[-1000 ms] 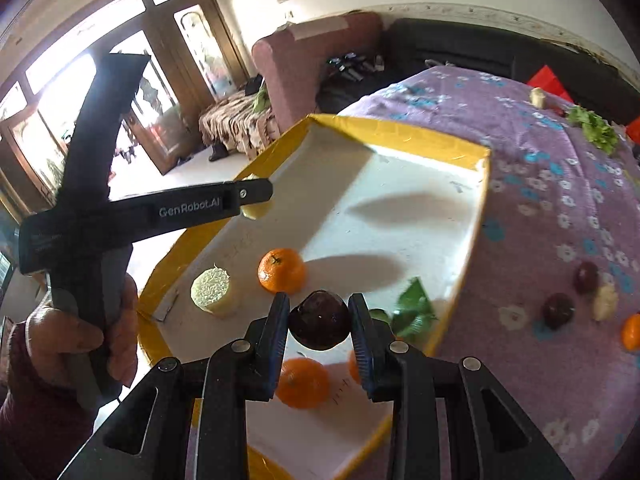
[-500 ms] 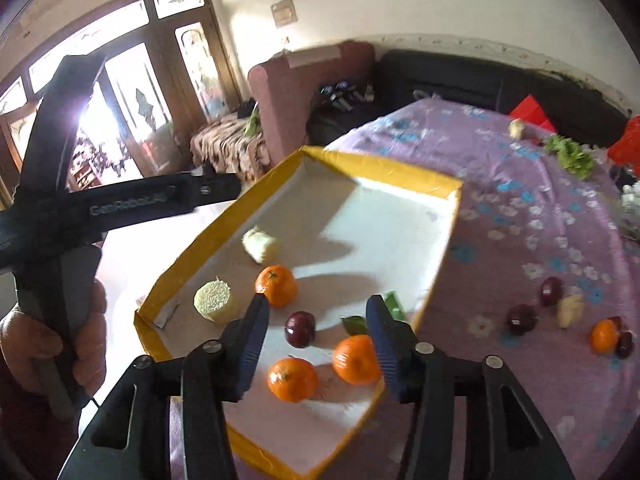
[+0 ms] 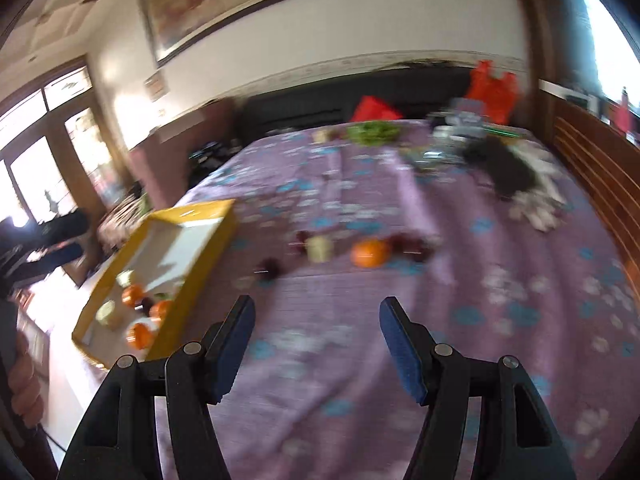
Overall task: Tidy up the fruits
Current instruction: 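Move both open tools back over the remaining fruit on the cloth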
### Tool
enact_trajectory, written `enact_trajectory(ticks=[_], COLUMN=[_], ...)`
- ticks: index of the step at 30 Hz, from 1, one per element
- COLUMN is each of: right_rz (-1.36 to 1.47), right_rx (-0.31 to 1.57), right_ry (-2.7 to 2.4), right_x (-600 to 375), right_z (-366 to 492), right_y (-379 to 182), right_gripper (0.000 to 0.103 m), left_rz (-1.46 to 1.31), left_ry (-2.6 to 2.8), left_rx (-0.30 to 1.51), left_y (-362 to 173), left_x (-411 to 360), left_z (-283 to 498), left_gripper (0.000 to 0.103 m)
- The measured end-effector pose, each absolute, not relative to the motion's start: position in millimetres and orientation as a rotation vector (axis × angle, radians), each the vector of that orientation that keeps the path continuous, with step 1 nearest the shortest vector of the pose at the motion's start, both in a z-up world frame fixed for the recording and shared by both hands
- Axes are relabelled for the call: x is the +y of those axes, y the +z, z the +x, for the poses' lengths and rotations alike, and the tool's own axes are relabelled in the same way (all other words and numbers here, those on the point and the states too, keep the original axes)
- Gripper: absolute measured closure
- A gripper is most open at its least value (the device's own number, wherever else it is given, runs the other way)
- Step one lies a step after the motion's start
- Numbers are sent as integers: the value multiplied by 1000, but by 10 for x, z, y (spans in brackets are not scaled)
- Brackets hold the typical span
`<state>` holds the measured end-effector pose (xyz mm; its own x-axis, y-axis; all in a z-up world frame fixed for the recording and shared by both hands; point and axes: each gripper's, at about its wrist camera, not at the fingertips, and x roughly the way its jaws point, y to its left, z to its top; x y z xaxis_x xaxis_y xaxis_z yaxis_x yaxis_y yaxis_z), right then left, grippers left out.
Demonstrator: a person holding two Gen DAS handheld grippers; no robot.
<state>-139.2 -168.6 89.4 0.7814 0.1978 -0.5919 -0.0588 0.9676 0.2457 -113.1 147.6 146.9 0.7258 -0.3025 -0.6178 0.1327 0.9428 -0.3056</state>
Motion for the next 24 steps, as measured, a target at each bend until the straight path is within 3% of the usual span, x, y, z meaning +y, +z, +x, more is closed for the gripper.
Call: enact_trajectory(ticks=[10,15,24], right_rz=[423,419,315], right_rx=[540,436,354], right_ry=[-532,-695,-661], right_x=[-4047,-4346,-4570], right_z=[-2860,-3536,-3147], right_y=[1154,1553,2728], right_gripper=[34,33,23], left_rz=[-196,-153,-161], left_ry=[-444,-556,-626], left_rx=[809,889,886], left_y=[1145,992,1000], left_x=[705,258,130], left_z=[-1046,-1004,-1182], left_gripper=[13,13,11])
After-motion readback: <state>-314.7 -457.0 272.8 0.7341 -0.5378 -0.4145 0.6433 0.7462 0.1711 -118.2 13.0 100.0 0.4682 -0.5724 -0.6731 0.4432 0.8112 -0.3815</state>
